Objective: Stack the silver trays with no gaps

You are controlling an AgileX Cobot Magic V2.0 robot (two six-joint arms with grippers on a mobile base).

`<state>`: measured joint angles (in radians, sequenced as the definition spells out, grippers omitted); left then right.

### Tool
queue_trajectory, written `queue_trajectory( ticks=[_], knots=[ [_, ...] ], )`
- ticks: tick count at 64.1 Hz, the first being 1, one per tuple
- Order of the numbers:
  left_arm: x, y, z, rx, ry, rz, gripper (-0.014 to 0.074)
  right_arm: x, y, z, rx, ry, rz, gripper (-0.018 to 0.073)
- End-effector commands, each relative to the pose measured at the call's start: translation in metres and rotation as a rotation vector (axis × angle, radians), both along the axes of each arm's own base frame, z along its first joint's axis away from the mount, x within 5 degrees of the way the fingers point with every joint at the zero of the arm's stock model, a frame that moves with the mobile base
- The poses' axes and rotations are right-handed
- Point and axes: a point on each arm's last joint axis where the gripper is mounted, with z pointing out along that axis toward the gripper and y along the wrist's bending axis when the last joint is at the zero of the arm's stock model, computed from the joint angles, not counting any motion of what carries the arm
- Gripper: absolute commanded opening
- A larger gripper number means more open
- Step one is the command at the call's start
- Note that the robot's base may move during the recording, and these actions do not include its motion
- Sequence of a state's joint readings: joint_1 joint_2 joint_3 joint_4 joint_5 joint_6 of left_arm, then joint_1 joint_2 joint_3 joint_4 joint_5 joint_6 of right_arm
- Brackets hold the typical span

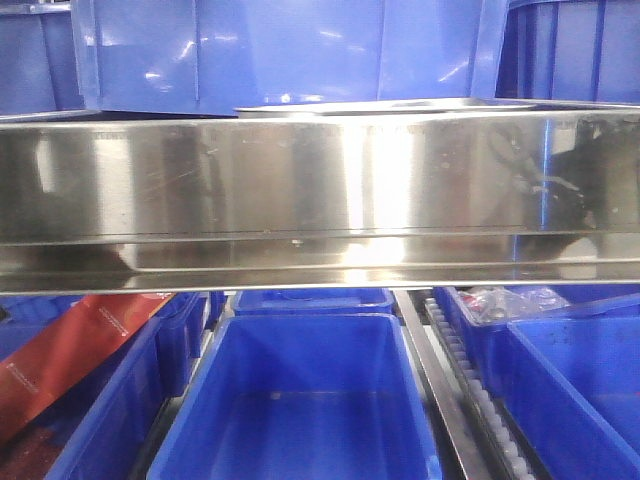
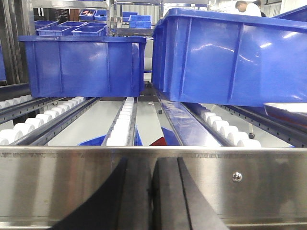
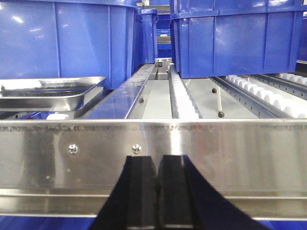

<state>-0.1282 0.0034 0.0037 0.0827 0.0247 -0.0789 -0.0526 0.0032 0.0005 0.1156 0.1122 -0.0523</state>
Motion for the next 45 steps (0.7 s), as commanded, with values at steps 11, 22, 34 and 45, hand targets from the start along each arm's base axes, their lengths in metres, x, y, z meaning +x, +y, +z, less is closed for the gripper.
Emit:
queue_trajectory(
  ticks=[11,22,34,45],
  knots=[
    [-0.0005,0.0003,0.0026,-0.009,-0.018,0.004,-0.0010,-0.0003,-0.0001,0.0018,-0.014,-0.019,0.000,-0.0078],
    [-0.0005,0.0003,0.0026,-0.009,-0.018,0.004,-0.0010,-0.0003,-0.0001,0.0018,-0.014,-0.019,0.000,-0.0078],
    [-0.0005,0.0003,0.0026,-0.009,-0.018,0.004,-0.0010,-0.0003,-0.0001,0.0018,-0.014,-0.019,0.000,-0.0078],
    [-0.0005,0.0003,0.0026,-0.009,-0.018,0.004,-0.0010,-0.0003,-0.0001,0.0018,-0.014,-0.019,0.000,-0.0078]
  ],
)
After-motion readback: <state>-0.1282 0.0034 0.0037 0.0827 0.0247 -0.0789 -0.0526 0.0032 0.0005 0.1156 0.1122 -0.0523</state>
